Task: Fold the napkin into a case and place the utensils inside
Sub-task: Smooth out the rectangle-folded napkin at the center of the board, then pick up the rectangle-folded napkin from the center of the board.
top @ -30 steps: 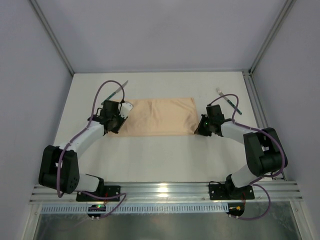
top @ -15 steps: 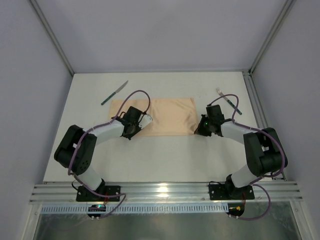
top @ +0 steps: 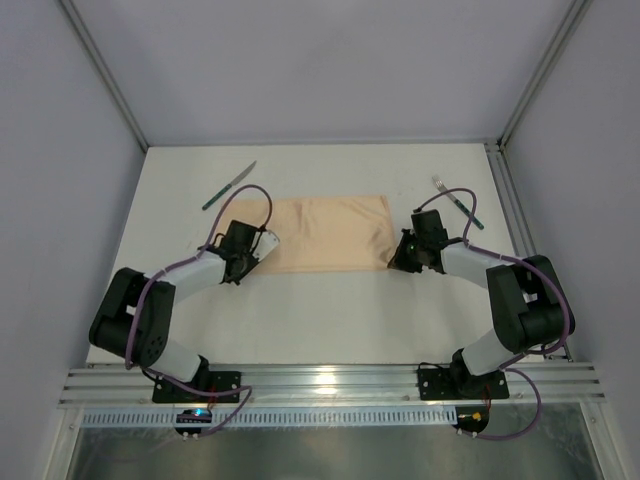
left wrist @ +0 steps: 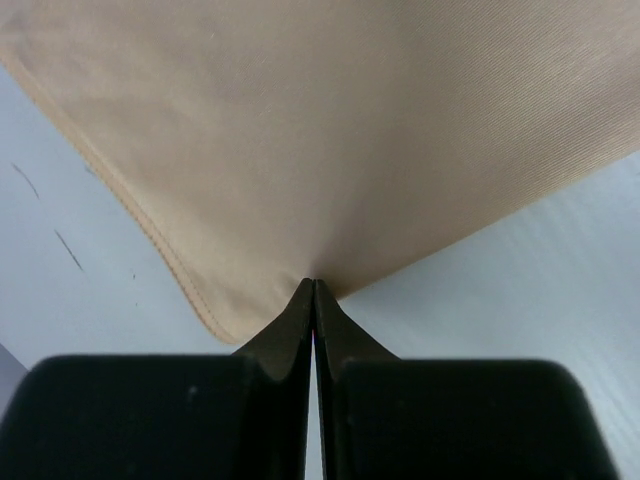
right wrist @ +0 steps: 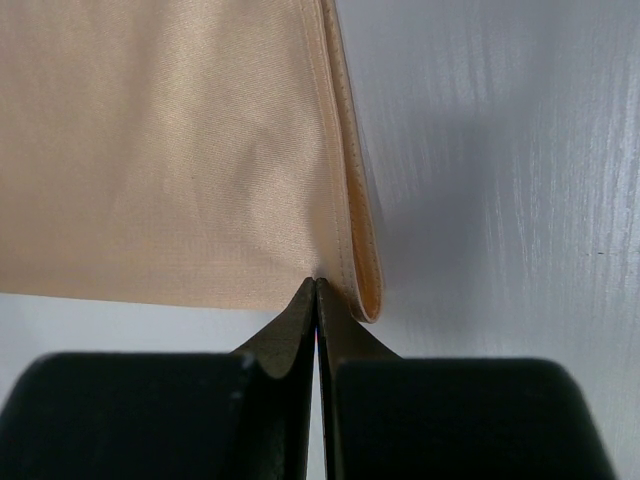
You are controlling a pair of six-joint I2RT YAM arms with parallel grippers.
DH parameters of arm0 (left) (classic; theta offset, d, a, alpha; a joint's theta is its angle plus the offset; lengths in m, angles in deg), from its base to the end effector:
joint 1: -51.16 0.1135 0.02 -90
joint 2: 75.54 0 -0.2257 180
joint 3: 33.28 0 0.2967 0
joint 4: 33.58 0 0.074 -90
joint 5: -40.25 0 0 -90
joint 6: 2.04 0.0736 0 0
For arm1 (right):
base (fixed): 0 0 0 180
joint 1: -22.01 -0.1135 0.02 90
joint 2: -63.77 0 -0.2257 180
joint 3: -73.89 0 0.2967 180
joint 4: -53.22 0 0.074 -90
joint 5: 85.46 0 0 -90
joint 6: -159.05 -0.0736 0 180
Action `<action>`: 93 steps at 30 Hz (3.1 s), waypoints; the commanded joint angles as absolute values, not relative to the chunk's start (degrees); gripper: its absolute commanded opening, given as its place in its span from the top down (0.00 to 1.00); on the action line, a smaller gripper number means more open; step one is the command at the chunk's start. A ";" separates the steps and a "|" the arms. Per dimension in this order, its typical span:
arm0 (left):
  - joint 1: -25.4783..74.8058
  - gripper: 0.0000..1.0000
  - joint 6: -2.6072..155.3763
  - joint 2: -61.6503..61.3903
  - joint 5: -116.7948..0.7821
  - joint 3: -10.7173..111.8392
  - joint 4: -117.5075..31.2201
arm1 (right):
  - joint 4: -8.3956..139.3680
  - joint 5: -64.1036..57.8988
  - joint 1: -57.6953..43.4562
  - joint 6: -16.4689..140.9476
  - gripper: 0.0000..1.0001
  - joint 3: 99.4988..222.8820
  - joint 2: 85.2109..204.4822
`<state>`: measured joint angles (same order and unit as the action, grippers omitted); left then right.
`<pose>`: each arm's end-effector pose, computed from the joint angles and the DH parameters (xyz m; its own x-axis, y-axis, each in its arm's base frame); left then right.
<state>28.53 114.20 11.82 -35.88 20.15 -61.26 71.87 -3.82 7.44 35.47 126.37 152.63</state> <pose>0.3067 -0.1087 0.0454 -0.6097 0.7192 -0.3332 0.5997 0.6934 0.3994 0.3250 0.0955 0.0429 -0.8430 0.3463 -0.4116 0.1641 0.8943 0.4163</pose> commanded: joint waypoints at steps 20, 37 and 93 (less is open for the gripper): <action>40.53 1.00 113.63 1.99 -44.46 18.90 -68.87 | 77.54 -3.28 7.07 40.57 0.96 128.35 150.35; 42.02 0.96 107.04 3.38 -38.85 23.04 -68.89 | 83.45 1.20 8.73 37.24 0.49 129.24 147.34; 42.02 0.92 103.26 11.56 -43.24 24.71 -68.45 | 97.76 15.26 -13.21 47.34 0.96 160.06 164.12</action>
<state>41.75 104.61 11.84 -41.08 23.91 -68.06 94.85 11.67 -7.79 44.72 152.95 161.17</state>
